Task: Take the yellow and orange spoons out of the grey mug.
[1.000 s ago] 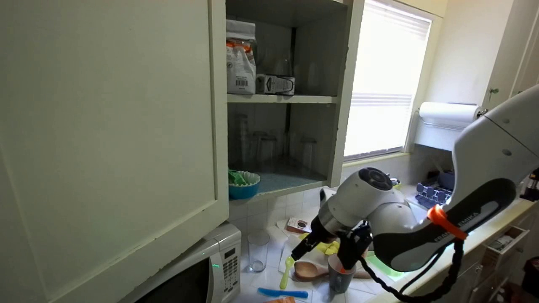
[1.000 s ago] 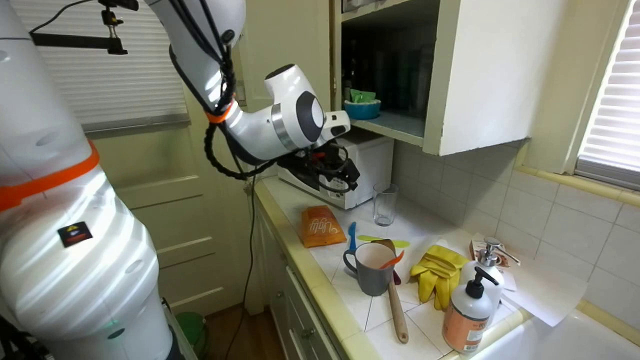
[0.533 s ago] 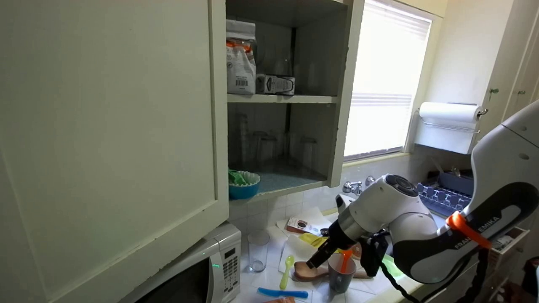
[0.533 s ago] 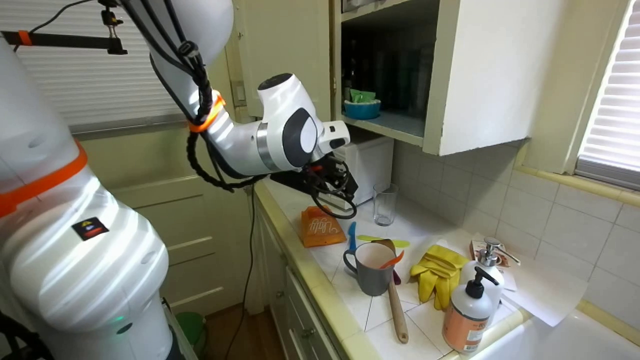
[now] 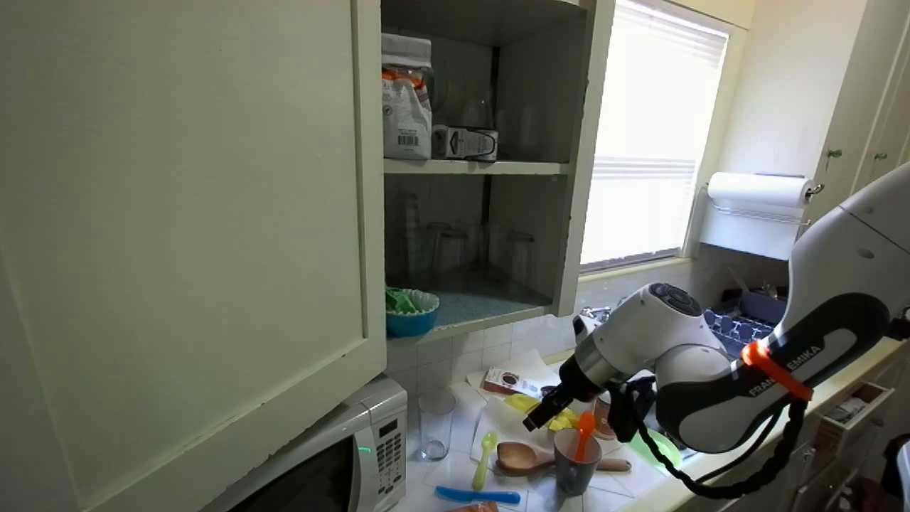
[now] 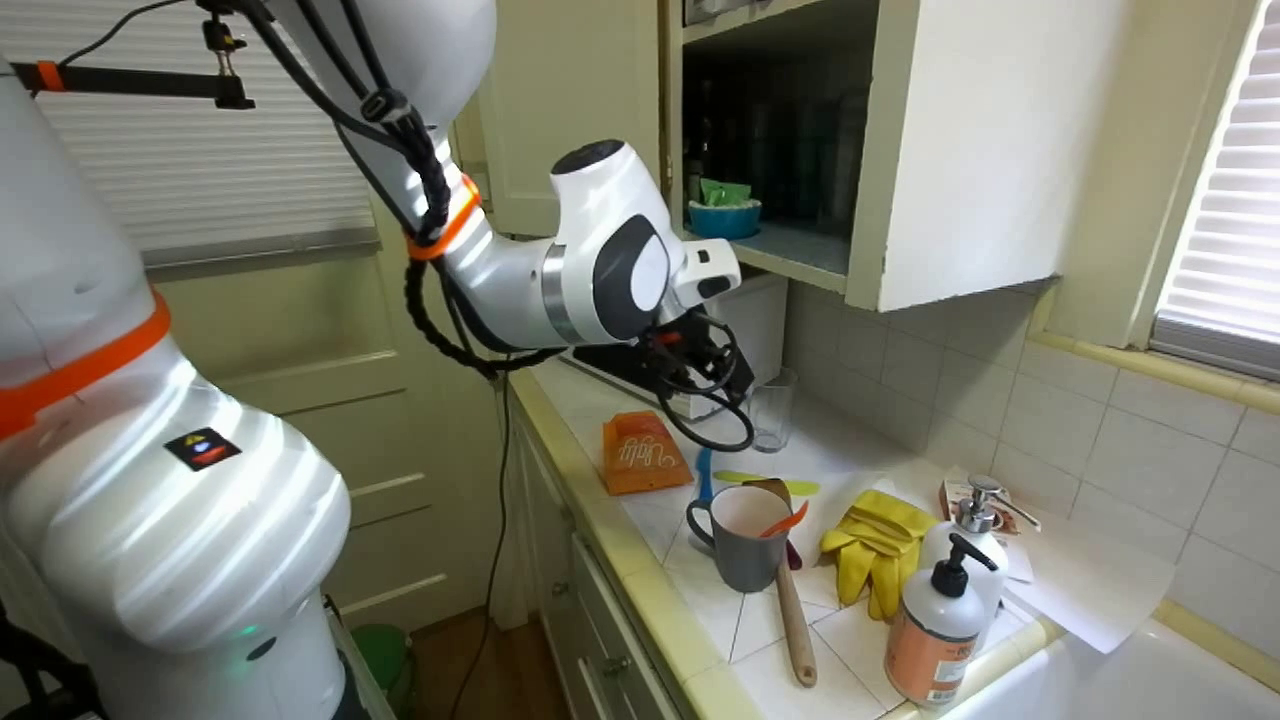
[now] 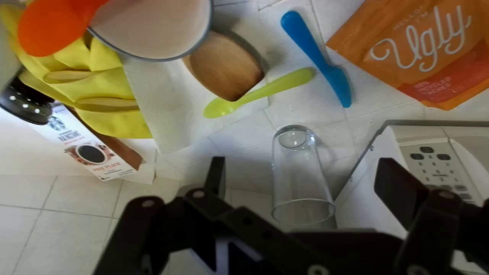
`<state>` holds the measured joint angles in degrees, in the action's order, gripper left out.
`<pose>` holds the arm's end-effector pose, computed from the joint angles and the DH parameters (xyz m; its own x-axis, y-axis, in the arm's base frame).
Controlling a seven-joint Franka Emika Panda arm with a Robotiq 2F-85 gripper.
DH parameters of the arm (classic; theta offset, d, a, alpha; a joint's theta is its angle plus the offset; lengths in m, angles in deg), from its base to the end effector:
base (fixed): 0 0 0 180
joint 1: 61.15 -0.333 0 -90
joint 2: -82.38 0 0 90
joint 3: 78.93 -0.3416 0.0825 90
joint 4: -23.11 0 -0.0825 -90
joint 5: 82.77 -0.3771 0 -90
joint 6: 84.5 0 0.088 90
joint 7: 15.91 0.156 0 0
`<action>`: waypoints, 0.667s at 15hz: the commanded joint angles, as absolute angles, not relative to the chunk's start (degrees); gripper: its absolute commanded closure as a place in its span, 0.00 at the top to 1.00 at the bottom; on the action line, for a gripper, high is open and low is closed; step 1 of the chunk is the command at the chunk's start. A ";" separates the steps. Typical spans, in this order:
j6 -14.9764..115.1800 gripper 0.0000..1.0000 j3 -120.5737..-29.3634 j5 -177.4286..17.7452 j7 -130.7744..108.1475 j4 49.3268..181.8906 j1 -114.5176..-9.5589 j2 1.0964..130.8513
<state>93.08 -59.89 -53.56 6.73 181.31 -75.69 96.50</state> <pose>0.4376 0.0092 0.3373 0.8368 0.0129 0.5474 0.0153 -0.9999 0.0001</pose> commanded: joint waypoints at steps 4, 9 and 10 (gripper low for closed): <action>80.51 1.00 -38.07 -58.82 -4.92 180.28 -88.57 104.70; 67.90 1.00 -31.26 -57.48 -14.22 181.72 -85.90 112.77; 66.57 1.00 -30.41 -56.85 -14.89 181.51 -85.11 113.32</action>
<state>71.75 -33.43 -56.87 -10.32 180.13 -86.18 108.22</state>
